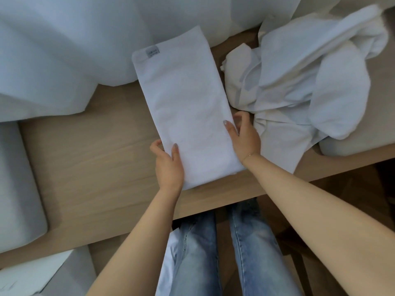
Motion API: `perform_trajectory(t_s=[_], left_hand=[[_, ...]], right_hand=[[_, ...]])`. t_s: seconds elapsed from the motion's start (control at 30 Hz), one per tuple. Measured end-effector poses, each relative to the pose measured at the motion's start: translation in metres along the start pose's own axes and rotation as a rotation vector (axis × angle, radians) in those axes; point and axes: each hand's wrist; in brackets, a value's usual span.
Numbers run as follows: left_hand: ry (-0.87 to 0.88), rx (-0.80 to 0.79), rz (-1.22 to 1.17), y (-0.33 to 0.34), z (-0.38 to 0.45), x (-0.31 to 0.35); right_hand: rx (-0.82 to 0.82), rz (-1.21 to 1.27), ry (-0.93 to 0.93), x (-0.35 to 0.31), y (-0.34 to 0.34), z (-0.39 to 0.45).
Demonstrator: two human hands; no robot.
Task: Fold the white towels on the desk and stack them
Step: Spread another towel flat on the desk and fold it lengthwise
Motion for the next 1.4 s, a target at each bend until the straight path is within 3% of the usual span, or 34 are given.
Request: perform_trajectory(t_s=[0.07, 0.13, 0.2, 0.3, 0.6, 0.73, 0.97, 1.13, 1.27, 1.4], left_hand=[[0.096, 0.155, 0.252, -0.002, 0.002, 0.008], [0.300, 0.252, 0.547, 0.001, 0.003, 0.014], [0.485, 0.154, 0.707, 0.013, 0.006, 0.011], [0.513, -0.015, 0.791, 0.032, 0.011, -0.012], [0.501, 0.009, 0.875, 0.040, 0.022, -0.029], [0.489, -0.050, 0.952, 0.034, 0.014, -0.015], [0.566, -0.067, 1.090, 0.048, -0.009, 0.056], [0.631, -0.195, 0.978, 0.124, -0.027, 0.136], [0.687, -0.188, 0.879, 0.198, -0.024, 0.208], [0.724, -0.259, 0.763, 0.251, -0.006, 0.258]], right_hand=[[0.100, -0.210, -0.139, -0.005, -0.003, -0.007], [0.134, -0.443, -0.377, -0.012, -0.001, -0.016], [0.033, -0.697, -0.514, -0.012, 0.007, -0.026], [-0.170, -0.863, -0.390, 0.002, 0.016, -0.032], [-0.179, -0.842, -0.355, 0.013, 0.026, -0.024], [-0.282, -0.868, -0.421, 0.009, 0.003, -0.022], [-0.312, -0.825, -0.411, 0.032, -0.113, -0.018], [-0.104, -0.869, -0.342, 0.058, -0.218, -0.007], [0.014, -0.836, -0.260, 0.080, -0.293, 0.017], [-0.076, -0.714, -0.177, 0.104, -0.330, 0.044]])
Point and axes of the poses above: each hand's wrist, its own z-axis towards the middle knuckle, its own y-axis out of the palm, x = y × z, and after that the axes turned 9 degrees about -x, right-handed
